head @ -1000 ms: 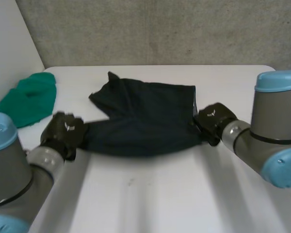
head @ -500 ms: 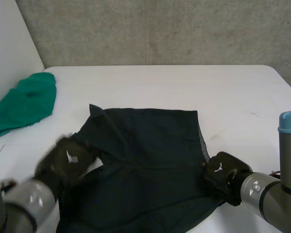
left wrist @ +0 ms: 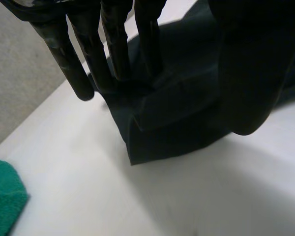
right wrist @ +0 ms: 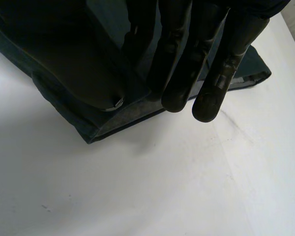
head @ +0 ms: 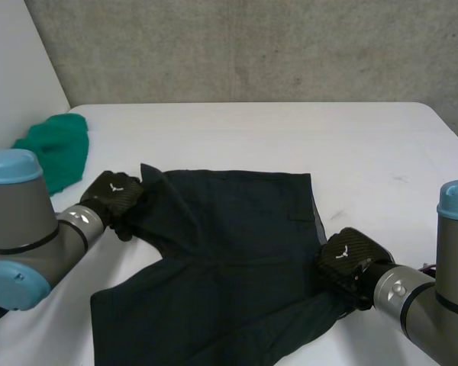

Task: Fold the laundry.

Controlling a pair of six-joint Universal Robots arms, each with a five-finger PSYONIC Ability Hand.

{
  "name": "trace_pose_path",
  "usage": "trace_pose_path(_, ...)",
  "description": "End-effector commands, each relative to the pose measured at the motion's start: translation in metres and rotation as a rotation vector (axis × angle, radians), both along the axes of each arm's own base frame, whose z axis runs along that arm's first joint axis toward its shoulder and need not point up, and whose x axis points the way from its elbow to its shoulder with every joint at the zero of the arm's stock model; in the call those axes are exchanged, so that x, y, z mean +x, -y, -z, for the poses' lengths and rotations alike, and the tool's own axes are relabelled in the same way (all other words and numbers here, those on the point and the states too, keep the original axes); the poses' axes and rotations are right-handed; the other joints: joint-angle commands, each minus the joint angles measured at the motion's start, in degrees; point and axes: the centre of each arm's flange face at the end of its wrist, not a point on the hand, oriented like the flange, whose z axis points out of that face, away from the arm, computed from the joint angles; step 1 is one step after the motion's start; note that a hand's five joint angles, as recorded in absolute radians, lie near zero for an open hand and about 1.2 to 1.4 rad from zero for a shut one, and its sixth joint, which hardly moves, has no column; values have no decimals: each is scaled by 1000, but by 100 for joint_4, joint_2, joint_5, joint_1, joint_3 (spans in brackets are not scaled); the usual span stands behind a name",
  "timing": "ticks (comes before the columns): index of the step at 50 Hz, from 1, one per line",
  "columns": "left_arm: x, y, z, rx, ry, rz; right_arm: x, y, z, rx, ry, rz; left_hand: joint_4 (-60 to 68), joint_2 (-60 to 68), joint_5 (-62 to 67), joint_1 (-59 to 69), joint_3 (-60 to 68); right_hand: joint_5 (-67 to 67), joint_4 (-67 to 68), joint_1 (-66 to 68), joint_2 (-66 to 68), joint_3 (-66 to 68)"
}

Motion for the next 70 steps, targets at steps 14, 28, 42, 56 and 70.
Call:
trace_pose_path(14, 14, 8, 16, -2, 143, -184, 4, 8, 2, -13, 68, 41, 5226, 5248, 5216, 5214, 5237, 1318, 1191, 2356, 1281, 1252)
trace_pose_path(28, 17, -7, 11, -23, 216, -240, 7, 11, 9, 2, 82, 46, 3822, 3845, 3812, 3810, 3834, 1318, 1191, 2356, 1281, 1252)
trace_pose_path(42, 11, -30, -54, -171, 81, -248, 22, 34, -5, 11, 279, 119, -710, -688, -720, -722, -699, 1318, 1191, 2356, 1281, 1252)
trace_pose_path(56, -6, -141, -89, 97, -143, -149, 44, 86, -3, 56, 411, 224, -592, -570, -602, -604, -581, 1318, 1191, 2356, 1281, 1252)
trace_pose_path(70, 8, -193, -74, 336, -159, -185, 41, 96, -2, -5, 401, 282, -592, -570, -602, -604, -581, 1318, 1191, 2356, 1281, 1252)
